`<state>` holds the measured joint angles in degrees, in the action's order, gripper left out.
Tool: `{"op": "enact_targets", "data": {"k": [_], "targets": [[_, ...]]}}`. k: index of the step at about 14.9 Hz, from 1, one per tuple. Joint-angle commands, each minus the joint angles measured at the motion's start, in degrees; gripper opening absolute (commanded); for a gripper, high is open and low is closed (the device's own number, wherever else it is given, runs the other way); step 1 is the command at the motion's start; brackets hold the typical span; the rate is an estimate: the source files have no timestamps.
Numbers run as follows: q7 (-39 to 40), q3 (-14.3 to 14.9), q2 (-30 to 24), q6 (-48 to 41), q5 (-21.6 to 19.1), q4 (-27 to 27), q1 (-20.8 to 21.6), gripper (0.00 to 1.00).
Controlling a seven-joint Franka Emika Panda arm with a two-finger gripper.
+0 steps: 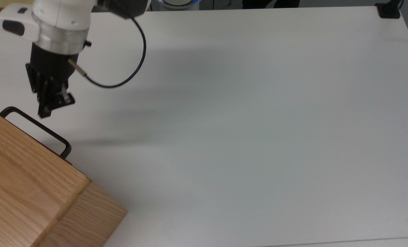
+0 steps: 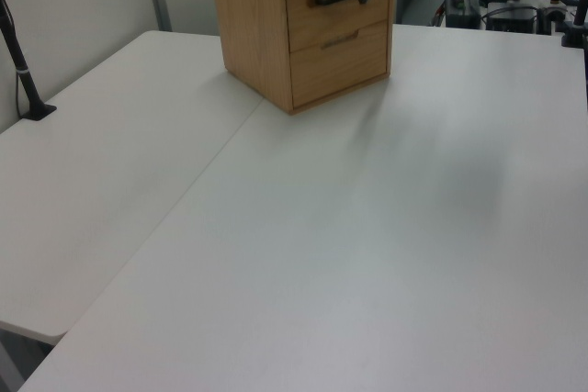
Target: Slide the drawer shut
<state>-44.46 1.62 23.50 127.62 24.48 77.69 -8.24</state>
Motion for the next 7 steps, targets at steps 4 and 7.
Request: {"op": "enact_targets", "data": {"k": [4,7], "targets": [[6.9,-7.0,-8.3,-18.6,-4.9,5.2,-0.8,0.00],[13.9,-7.0,-14.1,-20.3,-13.5,10.0,-0.7,0.00]]}}
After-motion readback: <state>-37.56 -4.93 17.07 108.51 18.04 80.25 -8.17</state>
